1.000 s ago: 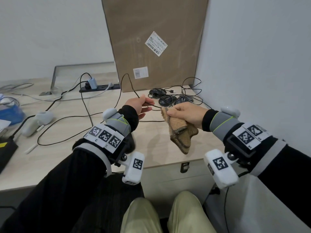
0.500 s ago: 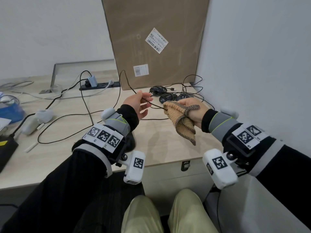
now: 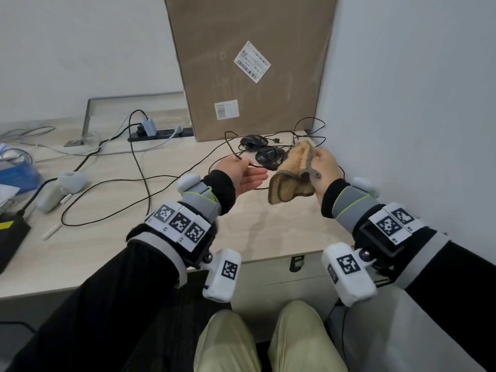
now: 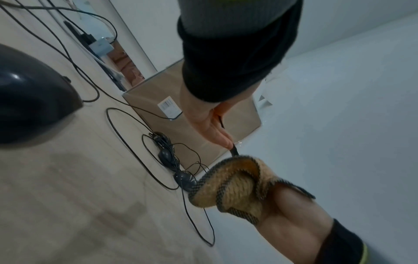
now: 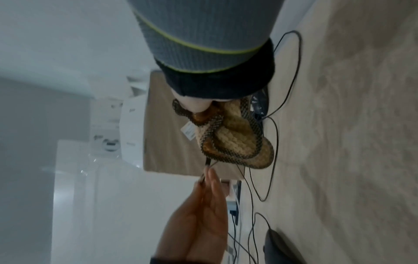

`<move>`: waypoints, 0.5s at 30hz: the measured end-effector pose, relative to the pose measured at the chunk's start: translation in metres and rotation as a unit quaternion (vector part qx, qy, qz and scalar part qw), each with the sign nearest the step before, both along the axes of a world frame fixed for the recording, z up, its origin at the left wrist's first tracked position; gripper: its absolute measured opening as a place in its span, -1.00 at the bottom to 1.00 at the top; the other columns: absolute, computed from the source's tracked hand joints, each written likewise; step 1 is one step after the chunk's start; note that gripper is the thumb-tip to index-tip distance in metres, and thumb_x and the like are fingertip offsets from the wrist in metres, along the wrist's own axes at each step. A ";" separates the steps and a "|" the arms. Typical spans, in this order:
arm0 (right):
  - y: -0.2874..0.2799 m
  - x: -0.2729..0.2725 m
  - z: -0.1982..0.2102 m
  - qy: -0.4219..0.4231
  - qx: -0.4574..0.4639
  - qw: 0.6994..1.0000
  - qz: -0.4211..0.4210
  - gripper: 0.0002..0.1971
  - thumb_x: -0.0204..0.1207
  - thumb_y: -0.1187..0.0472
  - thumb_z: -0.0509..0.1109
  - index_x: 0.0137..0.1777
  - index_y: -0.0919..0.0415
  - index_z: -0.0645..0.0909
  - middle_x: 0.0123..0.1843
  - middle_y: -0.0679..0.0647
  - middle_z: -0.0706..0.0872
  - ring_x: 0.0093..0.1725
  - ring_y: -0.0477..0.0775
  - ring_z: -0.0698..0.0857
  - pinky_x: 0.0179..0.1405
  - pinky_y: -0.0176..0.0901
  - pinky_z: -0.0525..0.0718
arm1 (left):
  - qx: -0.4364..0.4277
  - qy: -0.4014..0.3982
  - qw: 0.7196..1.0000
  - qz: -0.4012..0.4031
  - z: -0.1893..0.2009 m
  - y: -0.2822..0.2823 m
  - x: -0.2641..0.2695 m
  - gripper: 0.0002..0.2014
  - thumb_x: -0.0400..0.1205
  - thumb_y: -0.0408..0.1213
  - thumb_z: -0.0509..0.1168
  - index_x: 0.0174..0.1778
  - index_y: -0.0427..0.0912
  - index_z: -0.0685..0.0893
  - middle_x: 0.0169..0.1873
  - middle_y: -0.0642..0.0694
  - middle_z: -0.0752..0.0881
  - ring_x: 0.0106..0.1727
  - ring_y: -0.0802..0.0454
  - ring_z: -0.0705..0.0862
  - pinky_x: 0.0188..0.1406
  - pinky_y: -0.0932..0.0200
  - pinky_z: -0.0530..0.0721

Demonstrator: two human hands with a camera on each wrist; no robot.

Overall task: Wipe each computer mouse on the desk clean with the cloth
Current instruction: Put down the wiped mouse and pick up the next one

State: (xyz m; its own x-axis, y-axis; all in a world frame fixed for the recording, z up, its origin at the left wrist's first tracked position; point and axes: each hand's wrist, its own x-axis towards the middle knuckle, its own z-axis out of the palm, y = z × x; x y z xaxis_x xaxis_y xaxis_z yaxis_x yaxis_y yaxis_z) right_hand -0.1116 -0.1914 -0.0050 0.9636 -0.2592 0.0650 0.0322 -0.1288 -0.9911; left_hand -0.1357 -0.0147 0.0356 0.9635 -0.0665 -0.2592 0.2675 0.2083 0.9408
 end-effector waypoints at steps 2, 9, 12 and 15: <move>-0.005 -0.009 0.009 -0.009 0.120 0.992 0.029 -0.75 0.61 0.20 0.24 0.12 0.41 0.54 -0.07 0.25 0.67 -0.09 0.23 0.69 0.00 0.15 0.73 | 0.006 -0.027 1.000 0.000 0.000 0.004 0.000 -0.74 0.79 -0.33 -0.03 -0.22 -0.20 0.40 -0.45 -0.18 0.73 -0.57 0.09 0.75 -0.49 0.26 0.72; -0.007 -0.023 0.012 0.026 0.208 0.967 0.145 -0.80 0.65 0.18 0.17 0.06 0.16 0.62 -0.16 0.08 0.74 -0.21 0.07 0.74 -0.16 -0.05 0.74 | 0.109 -0.099 0.989 -0.033 0.005 0.009 0.000 -0.73 0.79 -0.29 -0.02 -0.23 -0.17 0.42 -0.36 -0.16 0.67 -0.36 0.02 0.69 -0.40 0.24 0.70; 0.002 -0.029 0.018 0.075 0.219 0.955 0.184 -0.75 0.65 0.05 0.18 -0.02 0.11 0.67 -0.15 0.08 0.76 -0.19 0.09 0.72 -0.07 -0.02 0.72 | 0.141 -0.125 0.981 -0.047 0.007 0.007 -0.001 -0.73 0.77 -0.30 0.01 -0.25 -0.16 0.44 -0.40 -0.16 0.67 -0.38 0.01 0.69 -0.43 0.25 0.71; 0.011 -0.032 0.021 0.122 0.217 0.939 0.239 -0.63 0.67 -0.03 0.13 -0.05 0.18 0.67 -0.22 0.07 0.79 -0.27 0.01 0.76 -0.24 -0.20 0.76 | 0.164 -0.145 0.974 -0.059 0.006 0.004 -0.002 -0.74 0.77 -0.33 0.03 -0.26 -0.14 0.44 -0.51 -0.11 0.69 -0.47 0.05 0.70 -0.42 0.23 0.72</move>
State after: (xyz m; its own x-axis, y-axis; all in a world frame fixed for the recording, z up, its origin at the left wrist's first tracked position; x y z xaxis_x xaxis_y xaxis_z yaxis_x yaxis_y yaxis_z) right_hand -0.1433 -0.1803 0.0164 0.9488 0.2559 -0.1849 -0.2516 0.2590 -0.9325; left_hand -0.1378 -0.0104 0.0411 0.9902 -0.1398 -0.0031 -0.0156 -0.1326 0.9910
